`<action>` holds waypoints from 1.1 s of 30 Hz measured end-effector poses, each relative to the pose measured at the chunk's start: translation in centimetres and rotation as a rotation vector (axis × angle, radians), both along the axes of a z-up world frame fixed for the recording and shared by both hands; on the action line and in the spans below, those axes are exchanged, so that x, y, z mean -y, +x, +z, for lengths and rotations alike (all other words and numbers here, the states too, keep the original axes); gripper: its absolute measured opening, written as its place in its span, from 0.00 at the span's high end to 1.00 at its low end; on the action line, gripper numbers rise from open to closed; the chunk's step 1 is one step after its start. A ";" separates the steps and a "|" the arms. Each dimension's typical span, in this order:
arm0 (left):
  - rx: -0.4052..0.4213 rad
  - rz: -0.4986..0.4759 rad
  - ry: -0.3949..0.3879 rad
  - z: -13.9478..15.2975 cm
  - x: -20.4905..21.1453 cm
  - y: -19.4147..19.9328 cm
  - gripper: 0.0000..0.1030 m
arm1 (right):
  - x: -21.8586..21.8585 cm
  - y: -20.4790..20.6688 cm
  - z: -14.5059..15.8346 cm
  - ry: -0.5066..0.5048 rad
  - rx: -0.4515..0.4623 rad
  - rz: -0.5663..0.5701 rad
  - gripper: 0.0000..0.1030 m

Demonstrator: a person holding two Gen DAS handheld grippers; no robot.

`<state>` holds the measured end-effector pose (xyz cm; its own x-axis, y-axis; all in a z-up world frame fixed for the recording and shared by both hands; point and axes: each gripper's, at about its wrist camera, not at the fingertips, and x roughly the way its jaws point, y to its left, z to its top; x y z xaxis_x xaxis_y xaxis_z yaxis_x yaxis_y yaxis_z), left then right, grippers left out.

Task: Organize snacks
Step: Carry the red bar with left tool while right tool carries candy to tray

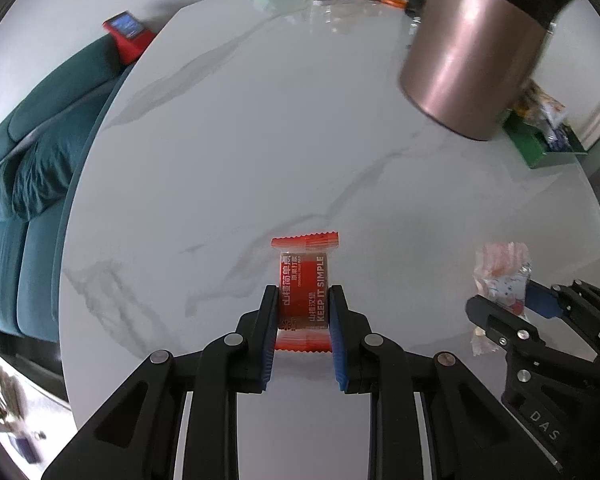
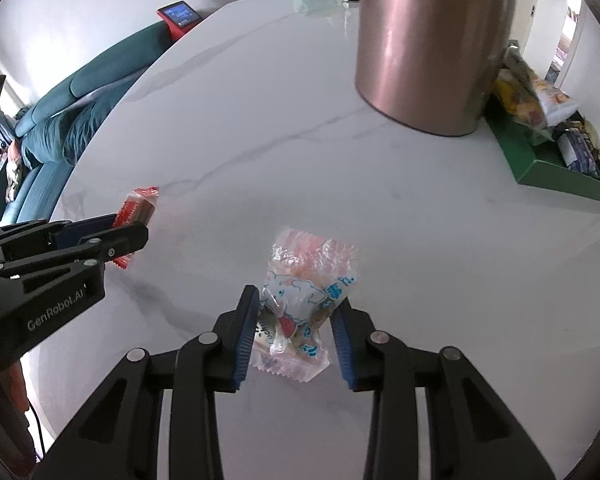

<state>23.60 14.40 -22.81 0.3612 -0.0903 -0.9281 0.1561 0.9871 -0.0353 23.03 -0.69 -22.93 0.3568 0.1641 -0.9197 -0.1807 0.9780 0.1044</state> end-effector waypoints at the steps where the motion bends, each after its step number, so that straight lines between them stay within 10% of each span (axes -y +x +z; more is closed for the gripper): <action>1: 0.002 -0.013 -0.003 0.2 0.7 0.0 0.81 | 0.6 0.0 0.4 0.003 0.003 -0.006 0.67; 33: 0.016 -0.181 -0.061 4.0 29.7 0.4 0.81 | 27.2 0.1 4.6 0.022 0.016 -0.132 0.67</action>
<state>24.00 -15.27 -18.85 0.3485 -0.2106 -0.9133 0.3315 0.9391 -0.0900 23.14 -27.92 -18.30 0.3915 0.1348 -0.9103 -0.0521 0.9909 0.1243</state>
